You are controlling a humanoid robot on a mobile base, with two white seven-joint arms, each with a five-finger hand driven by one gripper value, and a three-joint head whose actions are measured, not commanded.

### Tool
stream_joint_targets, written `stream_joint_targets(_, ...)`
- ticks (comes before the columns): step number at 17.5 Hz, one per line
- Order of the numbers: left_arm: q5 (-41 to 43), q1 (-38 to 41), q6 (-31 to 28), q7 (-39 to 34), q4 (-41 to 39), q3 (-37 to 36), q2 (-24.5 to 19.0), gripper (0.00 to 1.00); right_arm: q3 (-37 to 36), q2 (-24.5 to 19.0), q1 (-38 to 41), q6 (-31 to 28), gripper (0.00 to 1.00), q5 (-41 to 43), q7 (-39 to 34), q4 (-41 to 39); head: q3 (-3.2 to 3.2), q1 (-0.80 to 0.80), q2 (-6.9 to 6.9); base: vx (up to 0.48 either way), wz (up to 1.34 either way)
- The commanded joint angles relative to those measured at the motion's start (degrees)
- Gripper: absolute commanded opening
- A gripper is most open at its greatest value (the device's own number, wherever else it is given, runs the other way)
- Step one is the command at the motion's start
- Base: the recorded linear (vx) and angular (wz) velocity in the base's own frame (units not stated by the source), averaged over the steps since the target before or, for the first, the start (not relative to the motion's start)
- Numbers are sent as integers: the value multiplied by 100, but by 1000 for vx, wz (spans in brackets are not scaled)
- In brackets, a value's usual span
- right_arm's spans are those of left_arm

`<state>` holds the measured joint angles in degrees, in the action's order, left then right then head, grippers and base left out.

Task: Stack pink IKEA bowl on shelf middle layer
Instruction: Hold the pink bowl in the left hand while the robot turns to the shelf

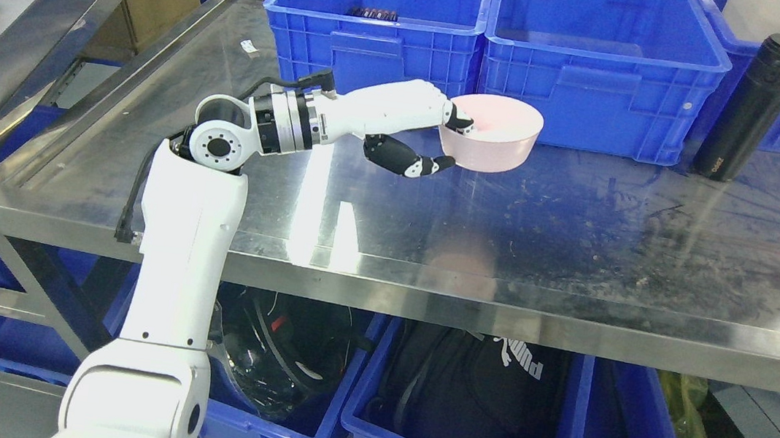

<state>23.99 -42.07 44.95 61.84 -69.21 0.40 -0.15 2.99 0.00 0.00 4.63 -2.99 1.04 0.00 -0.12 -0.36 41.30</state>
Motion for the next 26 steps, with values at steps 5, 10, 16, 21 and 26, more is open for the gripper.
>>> stream_joint_targets(5, -456, 1518, 5, -75, -1270, -550, -85, 1, 0, 100, 18, 2, 100, 0, 2, -100, 0, 0, 0, -9, 35)
stream_joint_targets(10, -447, 1465, 5, -154, -1455, -532, -85, 1, 0, 100, 26, 2, 100, 0, 2, -100, 0, 0, 0, -20, 169)
stream_joint_targets(16, -439, 1456, 5, -198, -1587, -550, -85, 1, 0, 100, 26, 2, 100, 0, 2, -100, 0, 0, 0, -55, 315)
stream_joint_targets(21, -439, 1448, 5, -198, -1709, -559, -85, 1, 0, 100, 18, 2, 100, 0, 2, -100, 0, 0, 0, -33, 313)
stream_joint_targets(26, -439, 1448, 5, -198, -1789, -559, -85, 2, 0, 100, 18, 2, 100, 0, 2, -100, 0, 0, 0, 7, 596)
